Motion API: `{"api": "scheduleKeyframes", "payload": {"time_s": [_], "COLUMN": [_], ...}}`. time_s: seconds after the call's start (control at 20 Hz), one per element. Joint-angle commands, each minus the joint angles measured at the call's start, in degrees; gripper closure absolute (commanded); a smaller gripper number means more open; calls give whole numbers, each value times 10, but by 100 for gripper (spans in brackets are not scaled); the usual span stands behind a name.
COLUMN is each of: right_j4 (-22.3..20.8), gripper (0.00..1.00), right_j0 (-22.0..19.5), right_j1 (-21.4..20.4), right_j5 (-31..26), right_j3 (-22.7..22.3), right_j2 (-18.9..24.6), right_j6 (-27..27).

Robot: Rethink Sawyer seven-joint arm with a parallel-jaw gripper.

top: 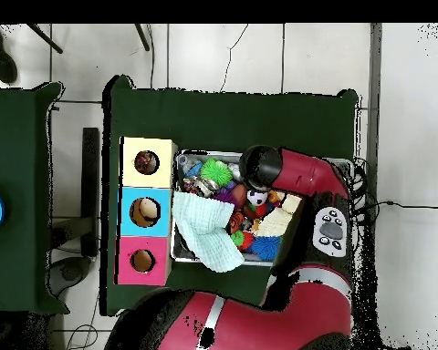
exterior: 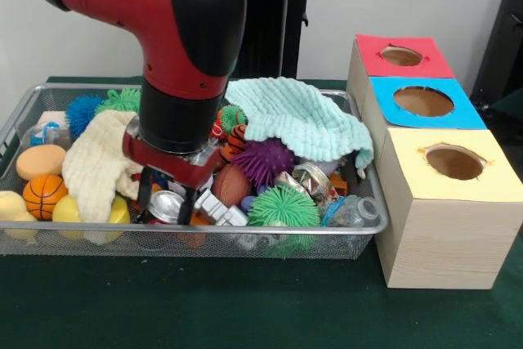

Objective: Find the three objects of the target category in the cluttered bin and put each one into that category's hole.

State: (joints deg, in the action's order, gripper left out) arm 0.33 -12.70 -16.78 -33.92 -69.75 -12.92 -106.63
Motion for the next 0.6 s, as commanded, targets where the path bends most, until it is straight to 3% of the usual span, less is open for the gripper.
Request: {"api": "scheduleKeyframes", "payload": {"time_s": [0.05, 0.6], "right_j4": [-12, 5], "gripper": [0, 0], "right_j0": [14, 35], "right_j1": [-19, -34], "right_j5": [1, -3], "right_j3": [-82, -107], "right_j2": [79, 77], "right_j6": [-17, -51]}}
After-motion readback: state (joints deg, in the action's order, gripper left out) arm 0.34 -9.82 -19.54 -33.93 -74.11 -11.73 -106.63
